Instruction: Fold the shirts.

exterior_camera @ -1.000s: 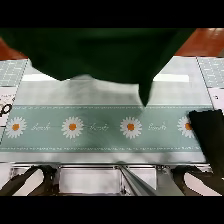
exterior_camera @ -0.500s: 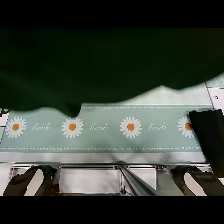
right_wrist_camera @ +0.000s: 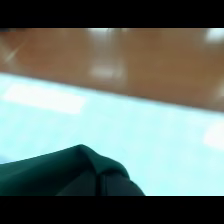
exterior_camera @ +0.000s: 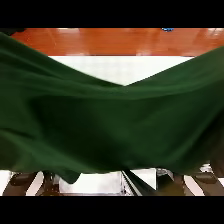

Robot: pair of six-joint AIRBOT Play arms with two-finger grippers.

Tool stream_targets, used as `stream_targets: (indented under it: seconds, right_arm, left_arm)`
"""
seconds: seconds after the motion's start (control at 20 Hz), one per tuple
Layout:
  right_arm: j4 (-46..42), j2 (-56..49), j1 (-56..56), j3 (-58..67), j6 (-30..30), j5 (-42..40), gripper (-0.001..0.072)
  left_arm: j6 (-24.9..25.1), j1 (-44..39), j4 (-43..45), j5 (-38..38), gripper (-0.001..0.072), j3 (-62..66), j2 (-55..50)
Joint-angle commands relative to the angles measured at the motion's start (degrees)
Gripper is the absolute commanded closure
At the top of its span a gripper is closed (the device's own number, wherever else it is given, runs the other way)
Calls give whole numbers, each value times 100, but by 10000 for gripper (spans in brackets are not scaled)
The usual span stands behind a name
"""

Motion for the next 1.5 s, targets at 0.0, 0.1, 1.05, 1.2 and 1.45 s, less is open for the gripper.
stream_targets:
  seconds: [0.0,0.1,1.05,1.2,1.45]
  right_arm:
    - [553,-382,2,-1488,-385,-859,688]
    - [588,-1069,2,-1897,-861,-1327,688]
    - [1226,-5563,-1423,83,-286,-142,294]
    - [-9,-4583,-2033,-920,-326,199,294]
    - [1864,-2389,-2706,-4791,-1075,-1604,294]
  left_arm:
    - [-26,-101,72,146,684,-1300,-455]
    - [-24,-114,72,748,684,-2076,-1054]
    - [-267,1353,-570,-852,199,-605,-5871]
    - [4,2212,-570,-1434,201,-1556,-5051]
    - [-70,3445,-575,-546,200,-4913,-3156]
